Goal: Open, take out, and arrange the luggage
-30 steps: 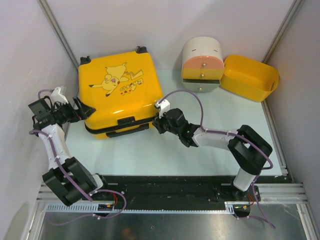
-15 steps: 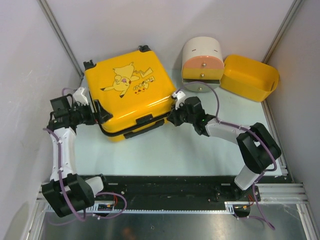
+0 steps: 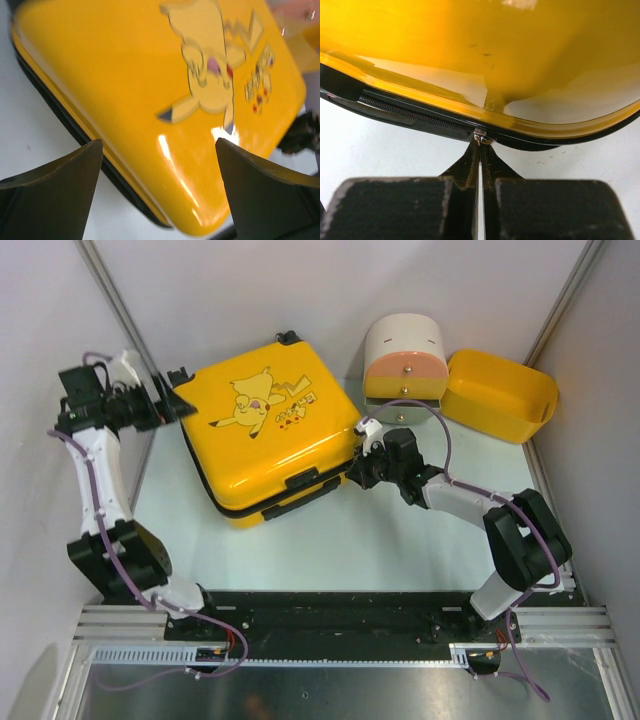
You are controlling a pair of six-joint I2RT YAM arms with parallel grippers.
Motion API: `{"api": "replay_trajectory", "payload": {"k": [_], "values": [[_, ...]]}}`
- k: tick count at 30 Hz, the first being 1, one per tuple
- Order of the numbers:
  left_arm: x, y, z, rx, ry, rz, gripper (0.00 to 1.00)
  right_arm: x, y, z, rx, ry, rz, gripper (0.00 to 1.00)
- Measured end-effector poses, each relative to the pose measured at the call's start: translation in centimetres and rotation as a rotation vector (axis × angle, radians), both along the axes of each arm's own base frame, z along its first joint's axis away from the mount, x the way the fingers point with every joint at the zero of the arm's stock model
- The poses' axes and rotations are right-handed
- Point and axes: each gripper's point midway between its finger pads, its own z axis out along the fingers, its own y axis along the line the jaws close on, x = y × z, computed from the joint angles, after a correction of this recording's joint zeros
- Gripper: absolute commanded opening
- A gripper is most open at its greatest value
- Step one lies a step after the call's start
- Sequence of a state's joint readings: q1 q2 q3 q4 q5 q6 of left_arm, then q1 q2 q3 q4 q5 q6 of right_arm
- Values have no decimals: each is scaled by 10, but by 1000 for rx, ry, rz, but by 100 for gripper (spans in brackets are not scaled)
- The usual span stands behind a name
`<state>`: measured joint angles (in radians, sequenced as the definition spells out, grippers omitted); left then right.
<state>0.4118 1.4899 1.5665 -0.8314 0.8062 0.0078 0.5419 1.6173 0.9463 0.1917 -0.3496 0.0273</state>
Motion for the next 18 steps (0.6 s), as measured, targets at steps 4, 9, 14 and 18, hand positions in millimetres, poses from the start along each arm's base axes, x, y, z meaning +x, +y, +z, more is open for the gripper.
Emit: {"api": "replay_trajectory", "payload": {"k": [4, 9, 14, 18], "values": [[52, 32, 21, 16, -37, 102, 100, 0, 0, 0, 0, -2, 3, 0], [117, 74, 11, 8, -15, 241, 100, 0, 0, 0, -5, -10, 14, 0], [167, 112, -18, 5, 25, 386, 100, -1, 1, 1, -13, -25, 34, 0], [188, 124, -43, -18, 62, 437, 100, -2, 1, 2, -16, -36, 44, 0]]}}
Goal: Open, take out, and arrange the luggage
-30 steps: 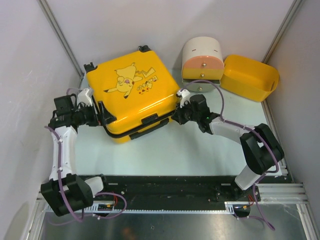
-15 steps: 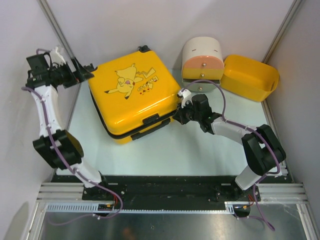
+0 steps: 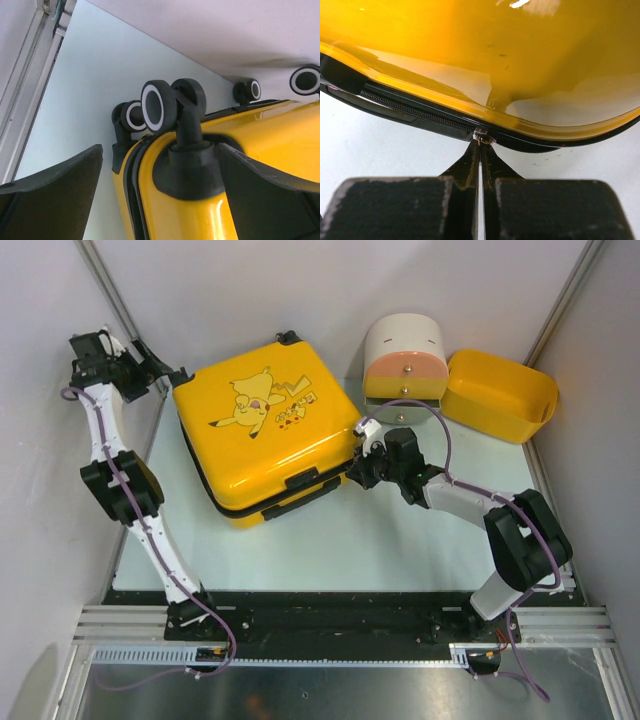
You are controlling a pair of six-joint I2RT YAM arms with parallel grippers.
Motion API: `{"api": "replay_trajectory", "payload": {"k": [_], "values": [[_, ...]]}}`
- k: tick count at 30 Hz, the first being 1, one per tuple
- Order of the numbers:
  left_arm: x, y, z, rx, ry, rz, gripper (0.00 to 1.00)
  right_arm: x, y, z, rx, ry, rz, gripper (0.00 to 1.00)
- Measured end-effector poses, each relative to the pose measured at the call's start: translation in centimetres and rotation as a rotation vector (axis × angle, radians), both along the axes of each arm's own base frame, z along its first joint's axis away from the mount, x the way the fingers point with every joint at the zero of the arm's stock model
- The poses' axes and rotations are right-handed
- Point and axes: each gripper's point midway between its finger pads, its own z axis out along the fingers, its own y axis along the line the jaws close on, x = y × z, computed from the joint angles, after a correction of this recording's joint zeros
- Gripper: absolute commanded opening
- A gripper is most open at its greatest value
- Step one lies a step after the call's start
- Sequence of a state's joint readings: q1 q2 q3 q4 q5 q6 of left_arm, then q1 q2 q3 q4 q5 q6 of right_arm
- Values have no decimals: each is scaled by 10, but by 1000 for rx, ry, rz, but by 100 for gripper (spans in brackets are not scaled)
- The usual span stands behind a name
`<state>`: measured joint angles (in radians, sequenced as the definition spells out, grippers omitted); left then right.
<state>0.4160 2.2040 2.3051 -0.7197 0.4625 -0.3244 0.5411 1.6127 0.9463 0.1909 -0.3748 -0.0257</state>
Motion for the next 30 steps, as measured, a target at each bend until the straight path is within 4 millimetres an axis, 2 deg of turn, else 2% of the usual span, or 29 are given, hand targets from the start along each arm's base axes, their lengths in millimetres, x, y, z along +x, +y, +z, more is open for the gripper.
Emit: {"api": "replay_trajectory", "payload": {"k": [5, 12, 15, 21, 24, 27, 28, 30], "values": [[17, -2, -18, -16, 13, 19, 100, 0, 0, 0, -3, -4, 3, 0], [47, -34, -17, -22, -52, -20, 100, -1, -1, 0, -3, -8, 10, 0], [58, -46, -24, -29, -63, -36, 99, -1, -1, 0, -3, -8, 10, 0], [77, -55, -42, -73, -76, -40, 89, 0, -3, 1, -1, -8, 7, 0], [80, -54, -40, -86, -91, -35, 77, 1, -4, 1, 3, -7, 8, 0], [80, -45, -39, -97, -92, -3, 54, 1, -5, 2, 5, -6, 10, 0], [79, -39, -38, -98, -94, 4, 39, 1, -5, 1, 6, -5, 10, 0], [76, -35, -41, -121, -88, 9, 25, 1, -4, 2, 9, -8, 12, 0]]}}
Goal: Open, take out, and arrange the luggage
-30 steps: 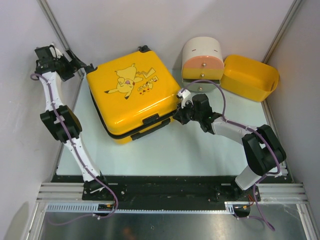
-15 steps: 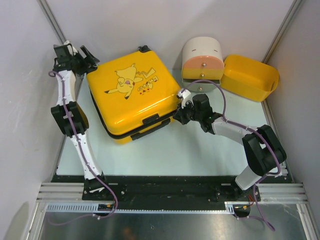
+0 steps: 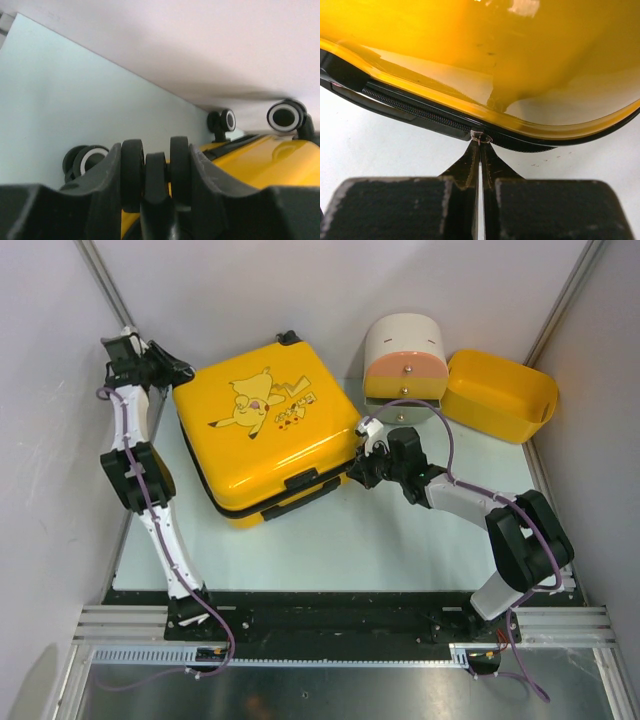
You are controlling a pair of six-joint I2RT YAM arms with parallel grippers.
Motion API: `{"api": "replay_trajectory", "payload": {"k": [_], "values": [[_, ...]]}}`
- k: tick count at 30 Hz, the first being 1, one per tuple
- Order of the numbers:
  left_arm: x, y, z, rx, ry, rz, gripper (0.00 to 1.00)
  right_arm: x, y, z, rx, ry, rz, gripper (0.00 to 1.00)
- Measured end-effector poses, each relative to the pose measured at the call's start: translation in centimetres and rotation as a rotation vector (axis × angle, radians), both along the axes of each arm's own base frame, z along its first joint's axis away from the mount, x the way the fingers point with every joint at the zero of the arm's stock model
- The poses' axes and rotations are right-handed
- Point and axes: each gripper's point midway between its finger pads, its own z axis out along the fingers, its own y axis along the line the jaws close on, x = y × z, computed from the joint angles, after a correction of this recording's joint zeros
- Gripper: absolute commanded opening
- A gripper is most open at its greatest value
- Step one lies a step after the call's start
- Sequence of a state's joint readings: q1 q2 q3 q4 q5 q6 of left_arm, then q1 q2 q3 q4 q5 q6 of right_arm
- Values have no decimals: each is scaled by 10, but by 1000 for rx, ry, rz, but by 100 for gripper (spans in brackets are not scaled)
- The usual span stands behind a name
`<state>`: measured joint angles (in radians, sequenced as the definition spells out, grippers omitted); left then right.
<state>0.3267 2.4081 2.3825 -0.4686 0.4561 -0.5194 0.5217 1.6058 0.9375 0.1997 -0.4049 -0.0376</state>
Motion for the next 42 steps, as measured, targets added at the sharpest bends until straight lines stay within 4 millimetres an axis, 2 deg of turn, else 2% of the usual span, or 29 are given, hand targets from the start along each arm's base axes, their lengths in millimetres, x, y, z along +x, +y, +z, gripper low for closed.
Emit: {"api": "replay_trajectory", "payload": {"k": [1, 4, 7, 11, 17, 22, 24, 28, 31, 33, 35, 36, 38, 39, 40, 42], "values": [[0, 0, 0, -11, -3, 3, 14, 0, 0, 0, 1, -1, 1, 0], [-3, 1, 1, -9, -13, 19, 0, -1, 1, 0, 3, 0, 3, 0], [-13, 6, 0, -1, -22, 39, 0, -3, 4, 0, 4, -1, 11, 0], [-40, 21, 0, 6, -15, 92, 0, -8, 9, -2, 3, -12, 6, 0], [-83, 36, -3, -18, 16, 152, 0, -47, 32, -1, 13, -66, 26, 0], [-102, 36, -4, -25, 0, 182, 0, -81, 63, -1, 38, -81, 73, 0], [-108, 37, -4, -20, -14, 206, 0, -81, 69, -2, 49, -85, 61, 0], [-122, 48, -3, -21, -29, 266, 0, -67, 70, -3, 63, -85, 42, 0], [-143, 66, -4, -18, -29, 344, 0, -49, 72, -3, 73, -77, 43, 0], [-158, 81, -4, -7, -29, 402, 0, -26, 74, -1, 77, -84, 29, 0], [-175, 93, -5, 6, -23, 456, 12, 3, 73, -1, 71, -113, 6, 0], [-182, 95, -5, 9, -21, 472, 33, 17, 72, 0, 73, -131, -7, 0], [-193, 94, -6, 5, -15, 490, 61, 43, 65, 1, 73, -165, -39, 0], [-198, 91, -6, -8, -12, 496, 90, 53, 60, 1, 70, -180, -53, 0], [-203, 87, -6, -15, -8, 491, 99, 58, 56, 1, 69, -183, -64, 0], [-216, 67, -9, -33, 8, 409, 100, 64, 49, 3, 73, -183, -71, 0]]}}
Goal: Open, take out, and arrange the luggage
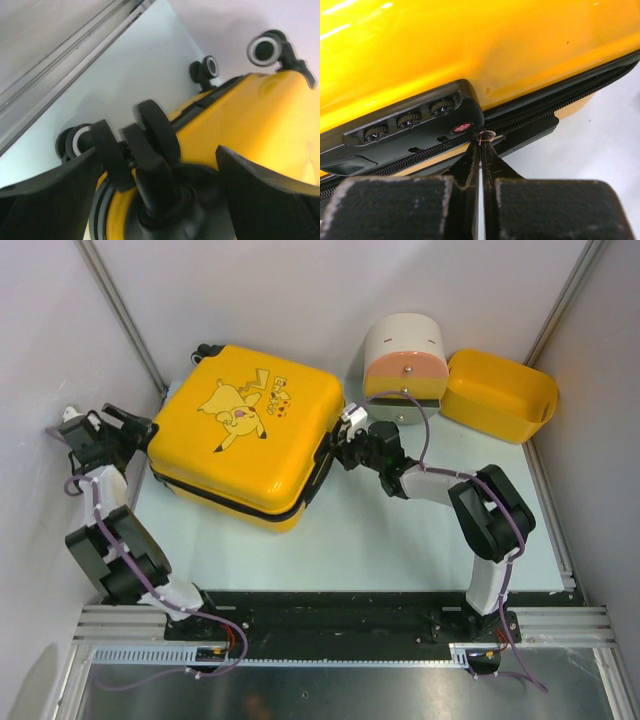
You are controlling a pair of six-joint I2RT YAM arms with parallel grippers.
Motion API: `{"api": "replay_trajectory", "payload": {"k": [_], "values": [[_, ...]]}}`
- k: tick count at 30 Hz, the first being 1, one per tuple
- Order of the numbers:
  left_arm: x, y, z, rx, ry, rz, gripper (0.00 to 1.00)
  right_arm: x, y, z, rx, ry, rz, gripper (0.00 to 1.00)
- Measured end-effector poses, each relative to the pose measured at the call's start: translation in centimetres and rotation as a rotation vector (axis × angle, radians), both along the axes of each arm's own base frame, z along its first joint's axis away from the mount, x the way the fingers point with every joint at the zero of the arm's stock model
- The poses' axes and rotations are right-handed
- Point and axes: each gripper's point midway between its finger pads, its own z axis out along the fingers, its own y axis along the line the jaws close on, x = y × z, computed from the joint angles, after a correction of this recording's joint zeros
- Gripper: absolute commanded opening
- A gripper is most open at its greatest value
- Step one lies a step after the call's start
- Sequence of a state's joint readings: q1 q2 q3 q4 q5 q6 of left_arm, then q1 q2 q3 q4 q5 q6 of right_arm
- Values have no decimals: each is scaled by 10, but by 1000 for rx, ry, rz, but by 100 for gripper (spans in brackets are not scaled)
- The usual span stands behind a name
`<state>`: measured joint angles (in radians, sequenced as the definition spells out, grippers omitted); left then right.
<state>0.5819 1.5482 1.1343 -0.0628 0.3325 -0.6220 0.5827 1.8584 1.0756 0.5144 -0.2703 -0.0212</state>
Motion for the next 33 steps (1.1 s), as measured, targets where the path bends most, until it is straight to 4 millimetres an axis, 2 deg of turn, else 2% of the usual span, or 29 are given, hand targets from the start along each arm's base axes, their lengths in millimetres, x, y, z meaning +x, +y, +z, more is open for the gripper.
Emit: {"api": "replay_trajectory", "payload": {"k": [3, 6, 11, 14, 16, 19, 21, 23, 30, 33], "values": [[-16, -11, 17, 42, -26, -68, 100, 0, -1, 1, 8, 6, 21, 0], [-40, -34, 38, 143, -29, -188, 100, -2, -2, 1, 16, 14, 55, 0], [-80, -83, 88, 443, -127, -479, 100, -7, -6, 3, 36, 33, 141, 0], [-106, -114, 104, 654, -183, -666, 100, -15, -6, 2, 42, 50, 209, 0], [-119, -133, 106, 806, -196, -776, 100, -21, -5, 1, 43, 62, 248, 0], [-136, -176, 99, 1053, -229, -992, 100, -31, -2, -1, 44, 84, 303, 0], [-148, -207, 83, 1189, -254, -1154, 100, -35, -1, 0, 43, 89, 324, 0], [-160, -230, 66, 1278, -276, -1291, 100, -38, 0, -1, 41, 93, 337, 0], [-182, -261, 17, 1448, -288, -1530, 100, -43, 1, 0, 40, 106, 350, 0], [-184, -268, 10, 1571, -335, -1532, 100, -46, 1, 0, 38, 118, 356, 0]]}}
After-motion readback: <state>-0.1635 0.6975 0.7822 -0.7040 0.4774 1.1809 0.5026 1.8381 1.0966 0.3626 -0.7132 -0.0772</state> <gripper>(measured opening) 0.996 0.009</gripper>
